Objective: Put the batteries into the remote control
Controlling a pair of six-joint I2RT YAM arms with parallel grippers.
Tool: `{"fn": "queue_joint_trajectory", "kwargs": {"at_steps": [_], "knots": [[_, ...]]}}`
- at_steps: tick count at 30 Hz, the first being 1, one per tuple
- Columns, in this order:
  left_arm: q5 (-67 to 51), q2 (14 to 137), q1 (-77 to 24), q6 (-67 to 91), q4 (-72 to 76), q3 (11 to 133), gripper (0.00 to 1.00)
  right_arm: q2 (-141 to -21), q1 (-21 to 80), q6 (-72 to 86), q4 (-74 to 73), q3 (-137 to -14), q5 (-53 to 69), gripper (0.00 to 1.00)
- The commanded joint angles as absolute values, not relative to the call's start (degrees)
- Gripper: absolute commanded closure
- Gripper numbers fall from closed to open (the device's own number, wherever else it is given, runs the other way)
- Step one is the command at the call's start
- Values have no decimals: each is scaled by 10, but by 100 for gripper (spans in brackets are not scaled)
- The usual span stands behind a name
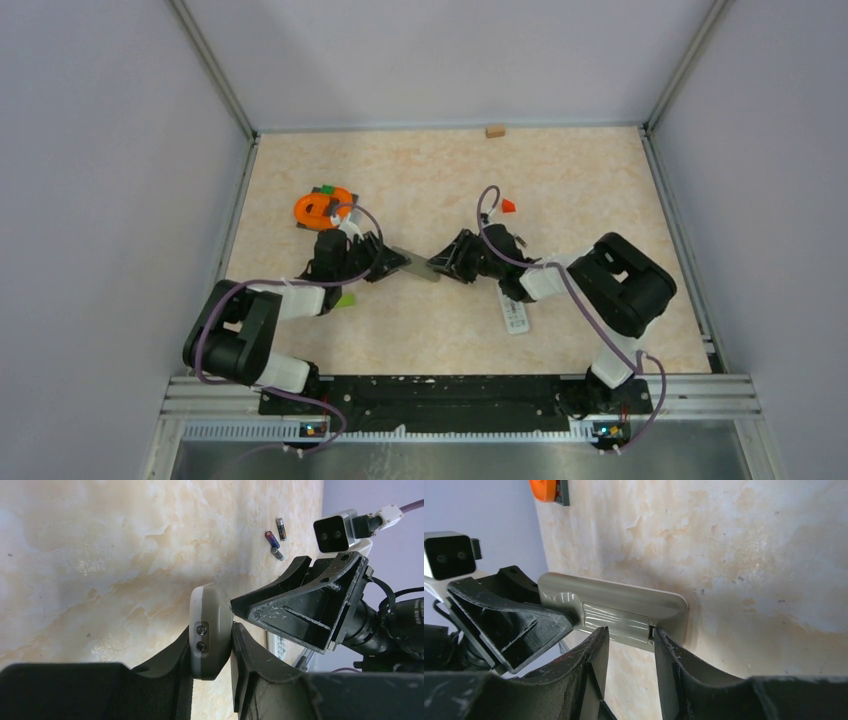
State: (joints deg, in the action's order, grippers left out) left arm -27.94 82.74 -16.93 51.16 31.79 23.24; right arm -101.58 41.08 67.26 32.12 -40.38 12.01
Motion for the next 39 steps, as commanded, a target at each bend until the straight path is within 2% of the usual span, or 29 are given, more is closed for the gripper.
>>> {"fn": "queue_joint_trajectory", "kwargs": {"at_steps": [1, 3, 17, 24, 30, 39], "knots": [[-264, 852, -175, 508, 260, 214, 100, -1049, 418, 711, 487, -366, 167, 60], [-275, 863, -176, 521, 246, 219, 100, -1054, 418, 716, 556, -351, 180, 60], [-256, 891, -201, 543, 241, 214, 100, -1116, 420, 729, 798, -357, 225, 60], [-186, 867, -211, 525, 178, 226, 100, -1090, 419, 710, 812, -354, 224, 60], [-85, 848, -237, 494, 53, 266, 100, -1054, 411, 697, 791, -352, 227, 61], [-29, 840, -258, 485, 20, 275, 100, -1031, 395, 693, 754, -349, 221, 61]]}}
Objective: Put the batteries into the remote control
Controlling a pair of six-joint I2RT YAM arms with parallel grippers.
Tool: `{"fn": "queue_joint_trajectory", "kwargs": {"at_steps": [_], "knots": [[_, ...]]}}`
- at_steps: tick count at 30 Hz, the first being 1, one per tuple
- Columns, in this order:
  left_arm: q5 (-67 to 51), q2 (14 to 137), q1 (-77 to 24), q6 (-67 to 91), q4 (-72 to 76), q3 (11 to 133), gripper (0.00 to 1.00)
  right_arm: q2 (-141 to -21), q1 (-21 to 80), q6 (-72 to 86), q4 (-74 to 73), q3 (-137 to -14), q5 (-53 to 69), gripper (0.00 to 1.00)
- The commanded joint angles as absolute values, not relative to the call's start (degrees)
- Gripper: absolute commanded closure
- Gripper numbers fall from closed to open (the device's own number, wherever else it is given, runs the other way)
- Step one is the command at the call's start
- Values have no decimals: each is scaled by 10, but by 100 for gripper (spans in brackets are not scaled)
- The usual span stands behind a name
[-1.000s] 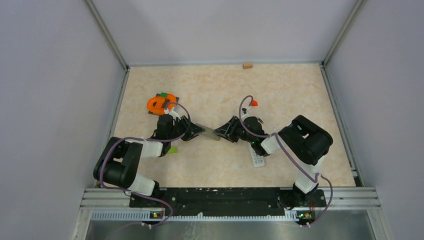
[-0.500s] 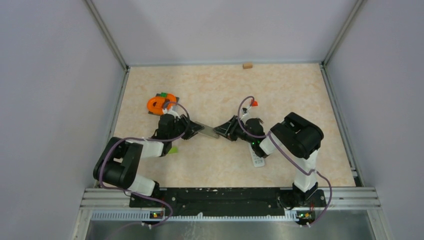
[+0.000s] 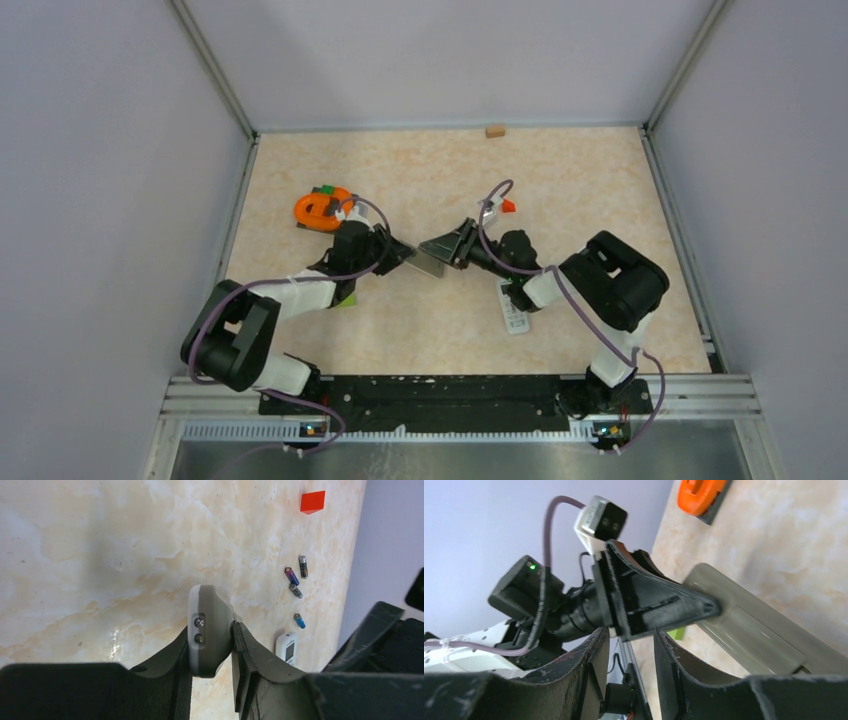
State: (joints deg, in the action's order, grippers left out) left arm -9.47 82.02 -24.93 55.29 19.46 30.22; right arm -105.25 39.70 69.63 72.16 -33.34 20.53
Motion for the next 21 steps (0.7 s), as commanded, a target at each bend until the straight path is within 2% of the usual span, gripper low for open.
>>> {"fn": "queue_joint_trajectory", "kwargs": {"at_steps": [1, 8, 12, 15, 21], "knots": [[-25, 836, -258, 484, 20, 275, 100, -1029, 394, 691, 742, -347, 215, 61], [-6, 807, -258, 478, 32, 262, 100, -952, 391, 649, 480, -332, 116, 60], [-5, 806, -258, 476, 45, 253, 100, -932, 391, 637, 369, -350, 90, 54], [-7, 809, -258, 475, 49, 253, 100, -939, 392, 640, 352, -356, 93, 49], [-10, 811, -258, 476, 51, 252, 100, -970, 393, 658, 376, -361, 120, 48]]}}
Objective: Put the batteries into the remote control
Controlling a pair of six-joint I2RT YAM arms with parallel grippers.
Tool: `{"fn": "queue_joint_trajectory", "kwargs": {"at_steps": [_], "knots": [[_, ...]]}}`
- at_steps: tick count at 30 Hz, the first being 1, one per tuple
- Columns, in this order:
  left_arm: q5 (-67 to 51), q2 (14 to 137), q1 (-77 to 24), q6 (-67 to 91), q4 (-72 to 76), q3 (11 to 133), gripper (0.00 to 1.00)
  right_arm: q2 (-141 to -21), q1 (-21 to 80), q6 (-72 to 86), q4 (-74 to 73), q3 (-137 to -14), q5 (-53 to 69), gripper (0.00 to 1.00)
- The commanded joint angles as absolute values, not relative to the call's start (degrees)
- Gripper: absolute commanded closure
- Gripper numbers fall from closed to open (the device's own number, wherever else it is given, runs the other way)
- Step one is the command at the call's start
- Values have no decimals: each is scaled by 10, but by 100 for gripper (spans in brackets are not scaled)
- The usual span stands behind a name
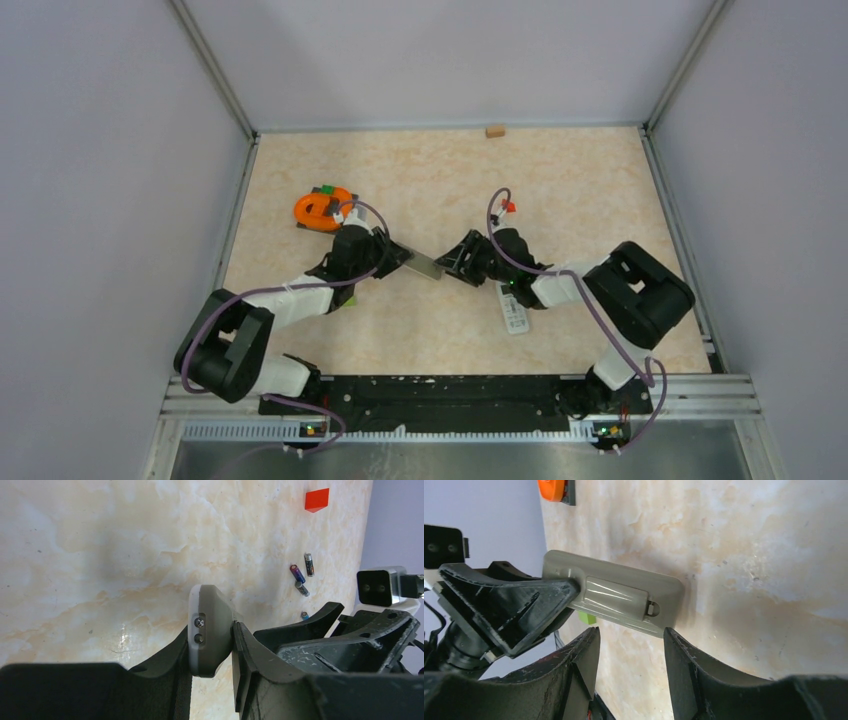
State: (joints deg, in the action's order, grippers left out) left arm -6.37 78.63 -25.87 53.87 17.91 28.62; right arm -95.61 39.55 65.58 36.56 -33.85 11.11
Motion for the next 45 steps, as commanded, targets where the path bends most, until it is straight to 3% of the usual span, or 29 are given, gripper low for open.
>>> {"fn": "queue_joint_trajectory", "kwargs": {"at_steps": [1, 12, 25, 45], "knots": [[-11, 811, -258, 476, 52, 252, 100, -973, 393, 659, 395, -356, 121, 48], [-17, 813, -258, 479, 59, 248, 100, -1005, 393, 658, 458, -363, 122, 55], [-23, 817, -258, 484, 68, 243, 100, -1033, 392, 680, 522, -359, 139, 54], [-13, 812, -258, 491, 69, 236, 100, -1006, 393, 659, 469, -355, 112, 53]]}}
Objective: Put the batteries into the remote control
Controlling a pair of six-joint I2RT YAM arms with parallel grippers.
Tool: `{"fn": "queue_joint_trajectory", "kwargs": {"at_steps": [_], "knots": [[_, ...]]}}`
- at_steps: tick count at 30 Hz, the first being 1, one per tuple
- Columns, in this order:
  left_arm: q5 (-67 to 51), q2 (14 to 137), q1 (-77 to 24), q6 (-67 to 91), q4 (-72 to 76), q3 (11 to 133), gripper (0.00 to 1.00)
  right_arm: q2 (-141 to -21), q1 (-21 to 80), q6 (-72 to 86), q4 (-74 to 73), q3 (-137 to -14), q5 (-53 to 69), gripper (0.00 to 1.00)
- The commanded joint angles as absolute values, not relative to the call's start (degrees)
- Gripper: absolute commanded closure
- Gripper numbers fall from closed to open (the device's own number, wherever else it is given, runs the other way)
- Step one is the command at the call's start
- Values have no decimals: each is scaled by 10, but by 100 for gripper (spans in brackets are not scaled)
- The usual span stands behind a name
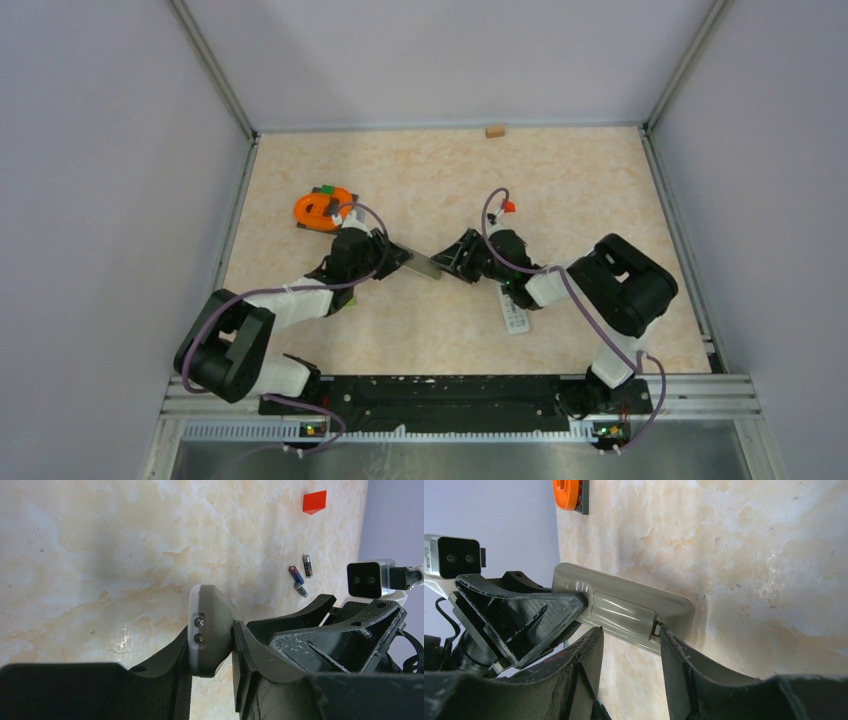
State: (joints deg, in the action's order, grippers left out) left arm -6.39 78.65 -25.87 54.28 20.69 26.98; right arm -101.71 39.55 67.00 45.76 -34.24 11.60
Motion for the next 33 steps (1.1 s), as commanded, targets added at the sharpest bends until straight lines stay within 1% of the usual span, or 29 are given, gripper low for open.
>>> {"fn": "queue_joint_trajectory", "kwargs": {"at_steps": [1, 13, 21, 26, 29, 33], "knots": [[-14, 812, -258, 490, 68, 236, 100, -1010, 392, 661, 475, -355, 114, 53], [-21, 813, -258, 490, 71, 236, 100, -1049, 392, 689, 524, -363, 143, 52], [-19, 816, -258, 491, 70, 235, 100, -1055, 393, 700, 617, -344, 149, 53], [-18, 816, -258, 489, 72, 234, 100, -1054, 392, 696, 648, -340, 152, 53], [-22, 816, -258, 489, 76, 232, 100, -1055, 392, 698, 647, -342, 154, 54], [-11, 811, -258, 489, 70, 232, 100, -1041, 392, 697, 565, -345, 134, 55]]}}
